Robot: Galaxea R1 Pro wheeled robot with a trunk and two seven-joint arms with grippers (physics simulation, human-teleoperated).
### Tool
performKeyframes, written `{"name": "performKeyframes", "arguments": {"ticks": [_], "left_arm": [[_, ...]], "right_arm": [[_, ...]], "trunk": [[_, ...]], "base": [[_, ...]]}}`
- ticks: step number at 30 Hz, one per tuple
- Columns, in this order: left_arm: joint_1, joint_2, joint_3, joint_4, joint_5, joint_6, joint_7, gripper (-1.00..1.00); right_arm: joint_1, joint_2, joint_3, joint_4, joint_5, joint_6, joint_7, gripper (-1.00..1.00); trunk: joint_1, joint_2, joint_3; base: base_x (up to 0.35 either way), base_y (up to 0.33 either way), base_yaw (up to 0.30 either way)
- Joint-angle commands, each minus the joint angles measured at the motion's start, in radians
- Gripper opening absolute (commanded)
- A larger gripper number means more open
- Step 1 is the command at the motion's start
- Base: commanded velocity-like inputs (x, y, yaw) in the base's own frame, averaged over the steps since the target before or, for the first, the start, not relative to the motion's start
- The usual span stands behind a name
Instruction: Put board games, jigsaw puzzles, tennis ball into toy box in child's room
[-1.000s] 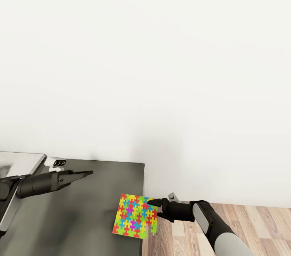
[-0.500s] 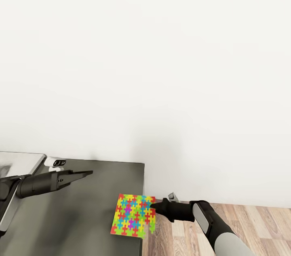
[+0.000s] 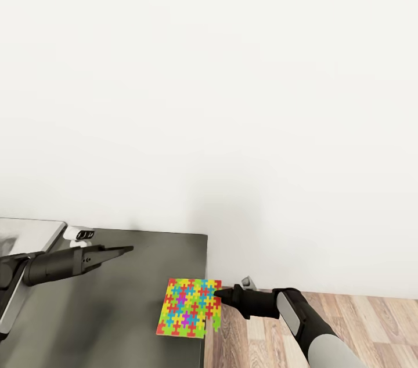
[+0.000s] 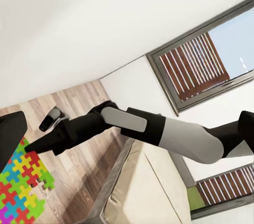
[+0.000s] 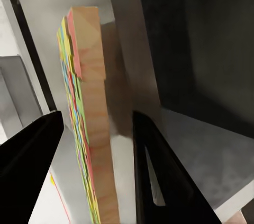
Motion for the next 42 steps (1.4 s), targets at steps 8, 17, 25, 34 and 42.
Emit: {"name": "performKeyframes", "arguments": {"ticks": [8,17,25,34,42], "left_arm": [[0.0,0.002,0.001,0.002,-0.001,0.012,-0.004,1.0],[0.0,0.003,0.001,0.003,0.0,0.012,-0.004,1.0],[0.0,0.003,0.001,0.004,-0.001,0.012,-0.004,1.0],[-0.012,0.001,-0.006,0.007,-0.001,0.012,-0.004,1.0],[-0.007,0.003,-0.009,0.012,0.0,0.012,-0.004,1.0]], "right_arm": [[0.002,-0.013,-0.01,-0.008,-0.003,-0.015,0.041,-1.0],[0.005,-0.024,-0.019,-0.009,-0.01,-0.016,0.127,-1.0],[0.017,-0.038,-0.032,-0.061,-0.014,-0.013,0.183,-1.0],[0.044,-0.124,-0.072,-0.077,-0.013,-0.022,0.38,-1.0],[0.065,-0.198,-0.11,-0.081,-0.012,-0.022,0.501,-1.0]], "trunk": [[-0.03,0.055,0.024],[-0.065,0.118,0.052],[-0.096,0.174,0.077],[-0.103,0.188,0.084],[-0.103,0.188,0.091]], "base": [[0.0,0.0,0.0],[0.0,0.0,0.0],[0.0,0.0,0.0],[0.0,0.0,0.0],[0.0,0.0,0.0]]}}
